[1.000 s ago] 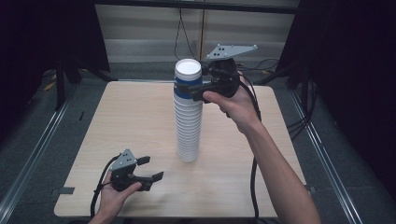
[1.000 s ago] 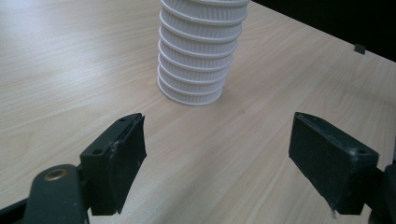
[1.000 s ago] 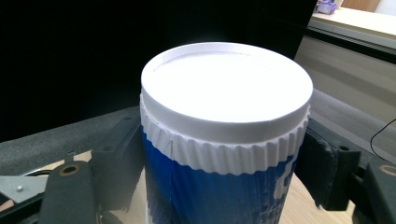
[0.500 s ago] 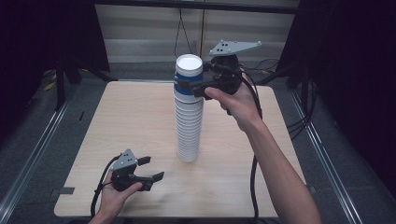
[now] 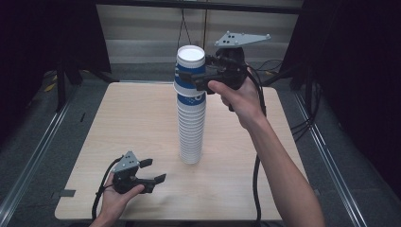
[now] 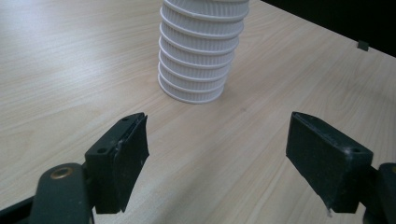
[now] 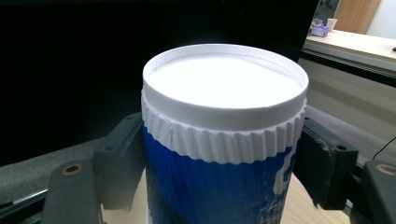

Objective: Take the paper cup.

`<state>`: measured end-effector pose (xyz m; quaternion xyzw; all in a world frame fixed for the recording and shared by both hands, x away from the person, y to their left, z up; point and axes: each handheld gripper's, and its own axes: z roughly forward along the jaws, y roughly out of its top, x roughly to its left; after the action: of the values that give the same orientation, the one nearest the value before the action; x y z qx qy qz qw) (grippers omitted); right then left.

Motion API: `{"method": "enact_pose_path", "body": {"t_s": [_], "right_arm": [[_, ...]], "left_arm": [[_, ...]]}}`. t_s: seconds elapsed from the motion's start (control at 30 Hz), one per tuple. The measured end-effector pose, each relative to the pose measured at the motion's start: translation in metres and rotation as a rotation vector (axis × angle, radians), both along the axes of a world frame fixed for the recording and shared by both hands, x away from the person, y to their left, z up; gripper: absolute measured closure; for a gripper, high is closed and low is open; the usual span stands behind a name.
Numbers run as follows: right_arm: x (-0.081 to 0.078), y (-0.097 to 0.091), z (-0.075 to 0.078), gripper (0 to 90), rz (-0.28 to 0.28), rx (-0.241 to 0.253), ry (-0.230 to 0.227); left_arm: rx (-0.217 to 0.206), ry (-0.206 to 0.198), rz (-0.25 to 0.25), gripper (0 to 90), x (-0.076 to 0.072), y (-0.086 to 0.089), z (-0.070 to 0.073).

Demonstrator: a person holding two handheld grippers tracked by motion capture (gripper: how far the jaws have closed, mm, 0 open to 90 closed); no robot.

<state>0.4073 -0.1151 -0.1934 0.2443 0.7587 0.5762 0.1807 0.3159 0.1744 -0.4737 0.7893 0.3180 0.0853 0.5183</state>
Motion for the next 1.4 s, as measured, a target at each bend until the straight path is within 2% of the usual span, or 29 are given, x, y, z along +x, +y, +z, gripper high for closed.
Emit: {"method": "enact_pose_path", "body": {"t_s": [0.23,0.27,0.37,0.5,0.57,0.6,0.67,0.77,0.83,0.87,0.93,0.97,1.03,1.13,1.17,1.2,1.23,1.4], "right_arm": [[-0.001,-0.001,0.007,25.3,-0.003,0.026,-0.011],[-0.002,-0.002,0.009,25.3,-0.004,0.049,-0.020],[-0.003,-0.002,0.012,25.4,-0.009,0.058,-0.025],[-0.004,-0.003,0.016,25.4,-0.009,0.076,-0.028],[-0.005,-0.004,0.019,25.5,-0.019,0.085,-0.035],[-0.005,-0.005,0.020,25.5,-0.016,0.090,-0.038],[-0.006,-0.006,0.022,25.5,-0.021,0.101,-0.043],[-0.009,-0.007,0.025,25.5,-0.022,0.101,-0.070],[-0.011,-0.008,0.025,25.5,-0.028,0.102,-0.074],[-0.012,-0.009,0.026,25.6,-0.030,0.107,-0.079],[-0.013,-0.012,0.027,25.6,-0.041,0.123,-0.088],[-0.014,-0.014,0.028,25.6,-0.043,0.131,-0.090],[-0.015,-0.018,0.029,25.6,-0.051,0.137,-0.097],[-0.017,-0.025,0.030,25.6,-0.059,0.147,-0.102],[-0.018,-0.028,0.031,25.6,-0.063,0.150,-0.104],[-0.020,-0.030,0.031,25.6,-0.067,0.154,-0.108],[-0.021,-0.033,0.032,25.6,-0.070,0.157,-0.108],[-0.027,-0.046,0.031,25.7,-0.091,0.158,-0.116]], "left_arm": [[0.008,0.001,-0.005,20.1,0.000,0.000,0.000],[0.008,0.001,-0.006,20.1,0.000,0.000,0.000],[0.006,-0.001,-0.005,20.1,0.000,0.000,0.000],[-0.003,-0.005,0.013,20.1,0.000,0.002,0.001],[-0.017,-0.002,0.015,20.2,0.000,0.003,0.001],[-0.038,0.003,0.008,20.1,0.001,0.004,0.001],[-0.058,0.028,0.016,22.5,0.002,0.005,0.000],[-0.088,0.034,0.027,22.6,0.002,0.007,0.002],[-0.083,0.013,0.039,22.7,0.002,0.007,0.003],[-0.077,0.022,0.029,23.0,0.002,0.006,0.002],[-0.093,0.054,-0.002,28.1,0.003,0.006,0.000],[-0.088,0.055,-0.005,27.7,0.003,0.005,-0.001],[-0.079,0.029,-0.004,26.5,0.002,0.004,0.000],[-0.087,0.026,-0.005,25.0,0.002,0.004,0.001],[-0.106,0.014,-0.001,24.9,0.002,0.003,0.001],[-0.105,-0.002,0.015,24.9,0.001,0.003,0.002],[-0.105,-0.017,0.005,24.9,0.002,0.004,0.002],[-0.098,-0.005,-0.001,24.9,0.002,0.002,0.002]]}}
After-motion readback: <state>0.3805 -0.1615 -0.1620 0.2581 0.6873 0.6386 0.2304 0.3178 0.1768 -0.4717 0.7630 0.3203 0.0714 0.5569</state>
